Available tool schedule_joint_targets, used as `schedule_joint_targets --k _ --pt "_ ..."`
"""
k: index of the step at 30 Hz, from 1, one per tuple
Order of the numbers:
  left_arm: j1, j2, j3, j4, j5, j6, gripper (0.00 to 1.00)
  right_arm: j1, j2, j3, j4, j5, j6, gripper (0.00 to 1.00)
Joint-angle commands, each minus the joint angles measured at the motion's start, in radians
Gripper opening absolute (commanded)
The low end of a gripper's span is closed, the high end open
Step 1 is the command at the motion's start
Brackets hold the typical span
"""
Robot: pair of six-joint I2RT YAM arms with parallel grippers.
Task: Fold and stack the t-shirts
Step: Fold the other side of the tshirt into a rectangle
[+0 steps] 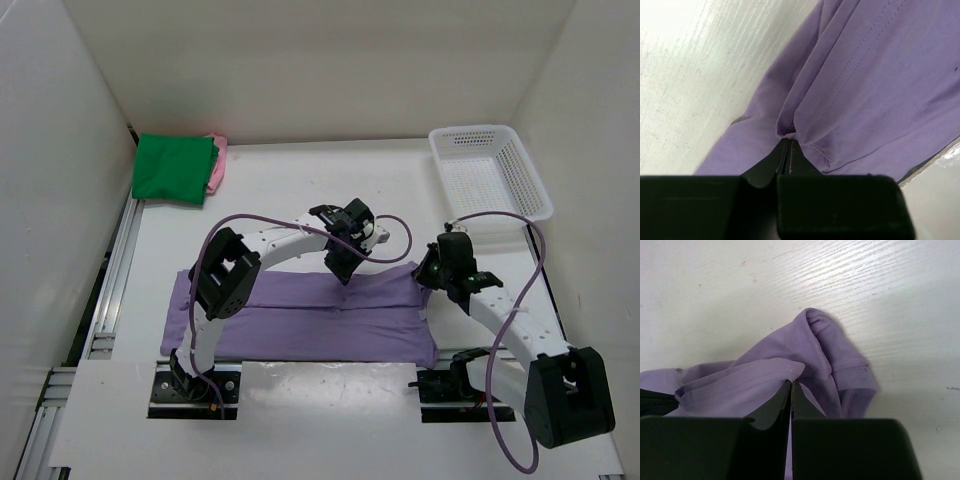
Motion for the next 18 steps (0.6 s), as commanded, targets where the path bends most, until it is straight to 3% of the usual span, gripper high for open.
schedule_joint_targets --k 1,7,15,18 --pt "-0.003 -0.082 -0.012 -0.004 -0.005 0.002 0.10 -0.003 0.055 0.009 0.044 0.022 0.011 0.00" --pt "-0.023 -0.118 -0.041 0.015 -0.113 0.002 0.10 -0.012 0.097 0.030 0.044 0.063 0.011 0.00" --pt "-0.043 -0.128 -0.061 0.033 -0.131 0.002 0.10 -0.012 0.129 0.048 0.044 0.063 0.011 0.00" --pt "-0.052 -0.128 -0.061 0.033 -0.131 0.002 0.10 -0.012 0.169 0.084 -0.015 0.053 -0.013 0.16"
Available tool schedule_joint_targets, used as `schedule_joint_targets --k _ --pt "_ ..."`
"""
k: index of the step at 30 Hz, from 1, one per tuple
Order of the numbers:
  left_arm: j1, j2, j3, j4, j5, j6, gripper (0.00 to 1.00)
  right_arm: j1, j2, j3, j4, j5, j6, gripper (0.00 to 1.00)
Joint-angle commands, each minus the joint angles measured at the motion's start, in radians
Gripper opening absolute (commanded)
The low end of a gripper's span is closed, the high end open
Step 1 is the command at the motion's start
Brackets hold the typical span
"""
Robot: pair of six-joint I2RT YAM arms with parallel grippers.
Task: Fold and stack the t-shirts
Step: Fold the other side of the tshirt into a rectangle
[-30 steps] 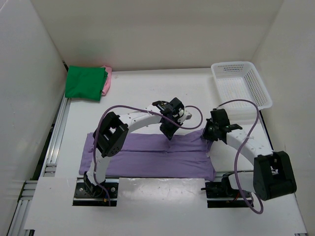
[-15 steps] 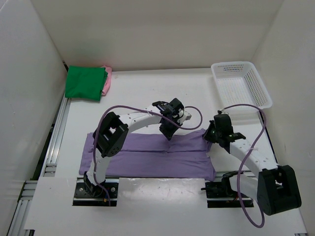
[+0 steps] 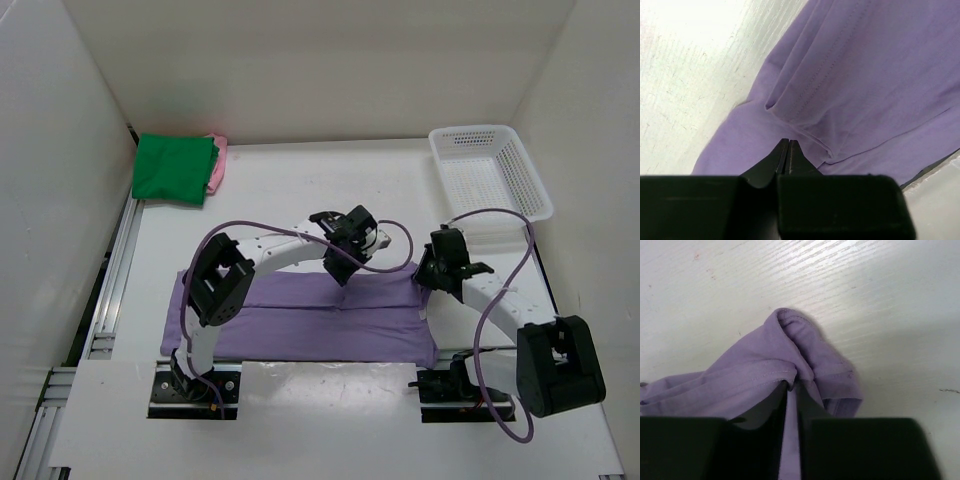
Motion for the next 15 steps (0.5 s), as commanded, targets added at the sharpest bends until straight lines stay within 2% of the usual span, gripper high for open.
schedule_joint_targets --k 1,2,3,5,8,10,12,15 --pt "-0.011 -0.065 -0.004 0.020 -0.020 0.001 0.13 -0.004 0.035 0.076 -0.038 0.005 -0.035 0.23" --pt "-0.011 -0.065 -0.004 0.020 -0.034 0.001 0.15 -0.004 0.035 0.098 -0.055 0.005 -0.035 0.32" --pt "-0.011 -0.080 -0.004 0.020 -0.051 0.001 0.17 -0.004 0.035 0.098 -0.069 0.019 -0.035 0.33" --pt "-0.011 -0.114 -0.015 0.020 -0.121 0.001 0.18 -0.004 -0.001 0.124 -0.110 0.039 -0.024 0.41" --pt "0.030 -0.200 -0.064 0.020 -0.193 0.001 0.19 -0.004 -0.074 0.153 -0.197 0.108 0.034 0.41" --pt "0.102 -0.257 -0.133 0.020 -0.212 0.001 0.19 -0.004 -0.098 0.182 -0.245 0.135 0.087 0.36" --pt "0.189 -0.332 -0.221 0.011 -0.273 0.001 0.20 0.008 -0.109 0.195 -0.270 0.102 0.115 0.30" --pt "0.300 -0.398 -0.320 0.011 -0.389 0.001 0.20 0.043 -0.039 0.205 -0.270 0.048 0.164 0.25"
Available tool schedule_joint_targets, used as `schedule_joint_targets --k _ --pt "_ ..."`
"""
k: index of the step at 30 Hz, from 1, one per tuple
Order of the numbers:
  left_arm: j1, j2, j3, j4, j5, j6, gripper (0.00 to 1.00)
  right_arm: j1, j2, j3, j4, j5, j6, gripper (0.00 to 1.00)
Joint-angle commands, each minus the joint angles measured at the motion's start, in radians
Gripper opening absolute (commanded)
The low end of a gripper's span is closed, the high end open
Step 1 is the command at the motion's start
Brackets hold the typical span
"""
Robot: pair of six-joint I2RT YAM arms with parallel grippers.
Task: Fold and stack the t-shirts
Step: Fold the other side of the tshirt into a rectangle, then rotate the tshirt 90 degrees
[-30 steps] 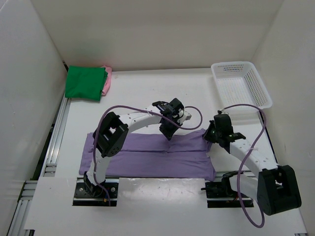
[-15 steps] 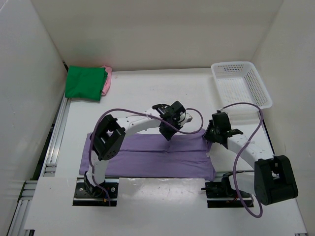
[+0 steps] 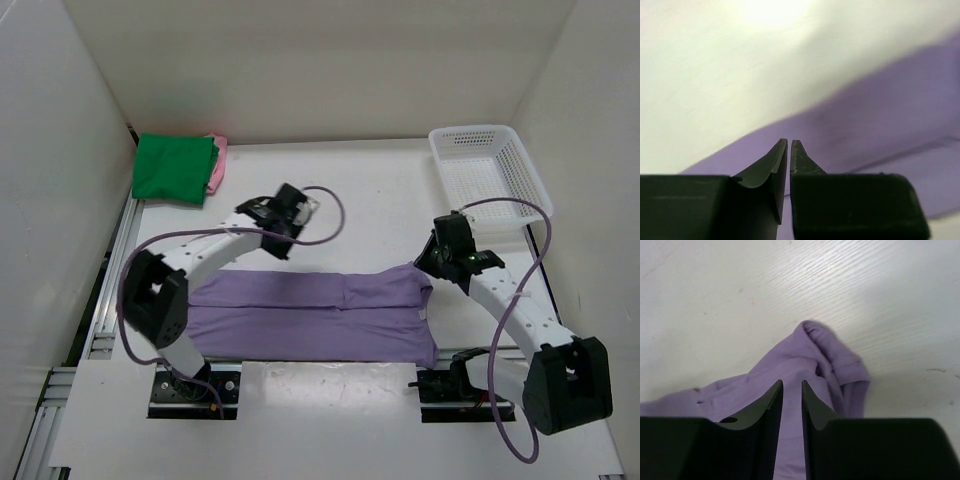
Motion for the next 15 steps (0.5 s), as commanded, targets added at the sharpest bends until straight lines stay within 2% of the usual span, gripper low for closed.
schedule_joint_targets --k 1,3,4,6,7,10,13,15 --pt "0.187 -0.102 -0.131 -0.012 -0.185 0.000 0.20 0.037 0.075 0.035 -0.054 -0.047 0.085 0.25" --pt "0.280 -0.134 -0.187 -0.012 -0.227 0.000 0.20 0.037 0.173 0.047 -0.054 -0.073 0.122 0.23" --pt "0.368 -0.134 -0.236 -0.012 -0.240 0.000 0.20 0.037 0.208 0.064 -0.054 -0.082 0.131 0.20" --pt "0.455 -0.148 -0.282 -0.012 -0.262 0.000 0.20 0.037 0.311 0.095 -0.054 -0.110 0.157 0.19" --pt "0.534 -0.148 -0.302 0.003 -0.262 0.000 0.20 0.037 0.345 0.104 -0.054 -0.110 0.167 0.19" --pt "0.651 -0.139 -0.341 0.025 -0.247 0.000 0.17 0.037 0.477 0.165 -0.102 -0.073 0.199 0.19" --pt "0.705 -0.188 -0.330 0.025 -0.158 0.000 0.20 0.037 0.610 0.254 -0.151 -0.073 0.198 0.19" --pt "0.746 -0.218 -0.293 0.025 -0.146 0.000 0.21 0.037 0.714 0.398 -0.177 -0.052 0.175 0.19"
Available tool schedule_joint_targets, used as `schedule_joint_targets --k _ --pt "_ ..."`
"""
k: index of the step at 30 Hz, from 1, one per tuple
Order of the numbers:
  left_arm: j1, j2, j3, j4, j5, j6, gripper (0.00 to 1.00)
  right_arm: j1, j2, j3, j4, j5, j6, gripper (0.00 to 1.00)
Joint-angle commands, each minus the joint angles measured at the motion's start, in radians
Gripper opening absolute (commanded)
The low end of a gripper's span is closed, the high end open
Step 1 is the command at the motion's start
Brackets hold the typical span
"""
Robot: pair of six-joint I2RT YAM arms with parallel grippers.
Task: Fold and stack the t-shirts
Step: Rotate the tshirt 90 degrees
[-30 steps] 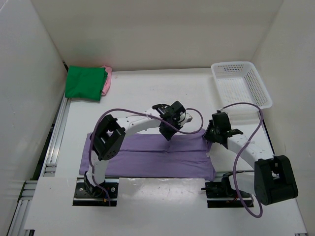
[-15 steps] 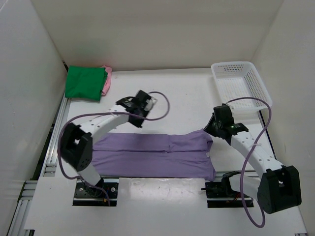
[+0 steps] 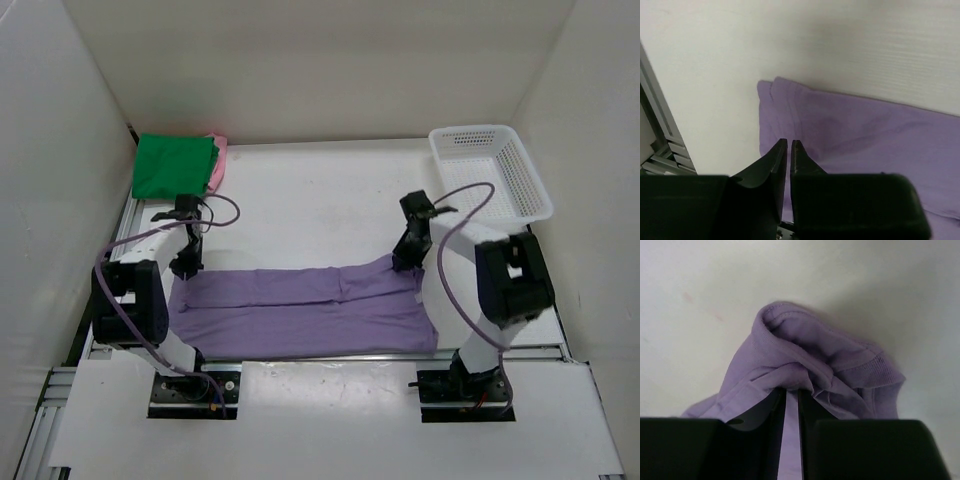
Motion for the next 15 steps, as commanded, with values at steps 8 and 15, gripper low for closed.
schedule_joint_targets --k 8,15 --pt "0.214 -0.148 0.092 0.014 0.068 -0.001 0.22 0.001 0.759 1.276 -0.262 0.112 -0.130 0.23" --pt "0.260 -0.135 0.092 -0.007 0.118 -0.001 0.22 0.021 0.566 1.097 0.038 0.029 -0.206 0.37"
